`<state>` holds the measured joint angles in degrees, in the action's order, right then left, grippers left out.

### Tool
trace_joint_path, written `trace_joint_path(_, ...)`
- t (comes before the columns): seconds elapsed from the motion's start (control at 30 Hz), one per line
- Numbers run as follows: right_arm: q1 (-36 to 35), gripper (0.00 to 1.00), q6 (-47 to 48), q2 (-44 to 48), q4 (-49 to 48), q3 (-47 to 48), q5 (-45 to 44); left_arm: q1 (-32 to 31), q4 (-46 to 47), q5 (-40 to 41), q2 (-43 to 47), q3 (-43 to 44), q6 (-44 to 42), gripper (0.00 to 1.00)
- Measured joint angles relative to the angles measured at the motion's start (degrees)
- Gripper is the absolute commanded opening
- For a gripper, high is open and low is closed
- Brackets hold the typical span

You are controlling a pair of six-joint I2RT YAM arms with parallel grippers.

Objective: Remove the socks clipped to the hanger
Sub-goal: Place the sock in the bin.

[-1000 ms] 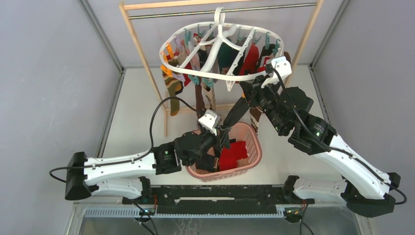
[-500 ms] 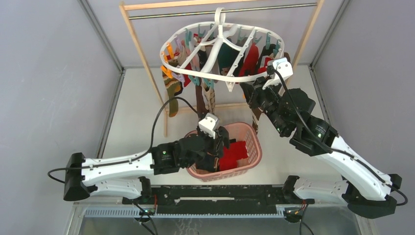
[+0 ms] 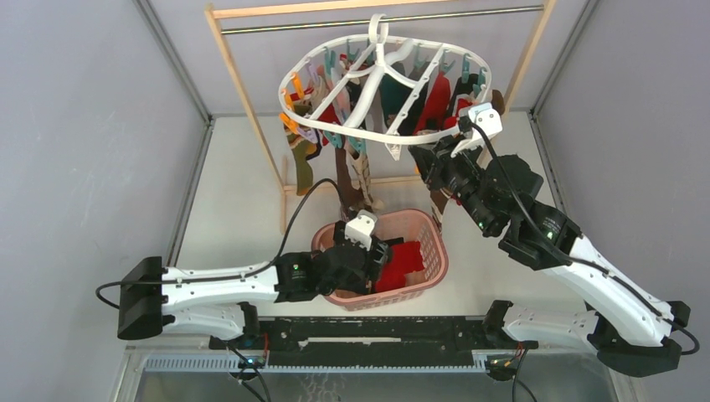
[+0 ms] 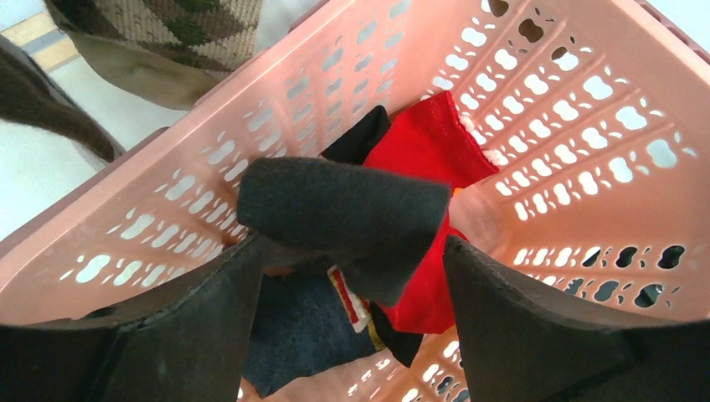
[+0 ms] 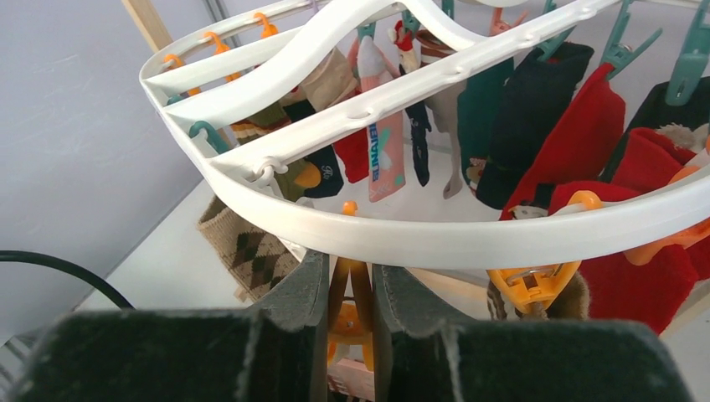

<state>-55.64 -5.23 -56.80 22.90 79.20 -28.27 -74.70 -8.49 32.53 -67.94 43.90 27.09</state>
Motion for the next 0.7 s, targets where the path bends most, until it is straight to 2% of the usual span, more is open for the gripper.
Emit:
trace_joint_path(0.13, 0.04, 0.11, -0.33, -0.11, -0.02, -0.02, 1.01, 0.0, 0.07, 0.48, 0.13, -0.09, 0.42, 0.99)
trace_joint_path(0.17, 0.04, 0.15, -0.46, -0.2, -0.02, -0.02, 1.31, 0.0, 0.07, 0.52, 0.24, -0.09, 0.42, 1.0)
trace_joint_path(0.27, 0.07, 0.38, -0.83, -0.7, -0.15, -0.02, 2.82, 0.0, 0.15, 0.81, 1.46, -0.09, 0.48, 1.0)
trace_joint_path(0.3, 0.07, 0.41, -0.96, -0.87, -0.22, -0.02, 3.5, 0.0, 0.2, 0.92, 2.12, -0.09, 0.48, 1.0)
trace_joint_path(0.53, 0.04, 0.52, -2.16, 0.57, 0.42, -2.05, 6.99, 0.0, 0.24, 1.77, 6.14, -0.09, 0.48, 1.0)
trace_joint_path(0.7, 0.04, 0.58, -4.72, 9.86, 2.54, -8.9, 7.87, 0.0, 0.39, 1.84, 7.39, -1.01, 0.5, 1.0)
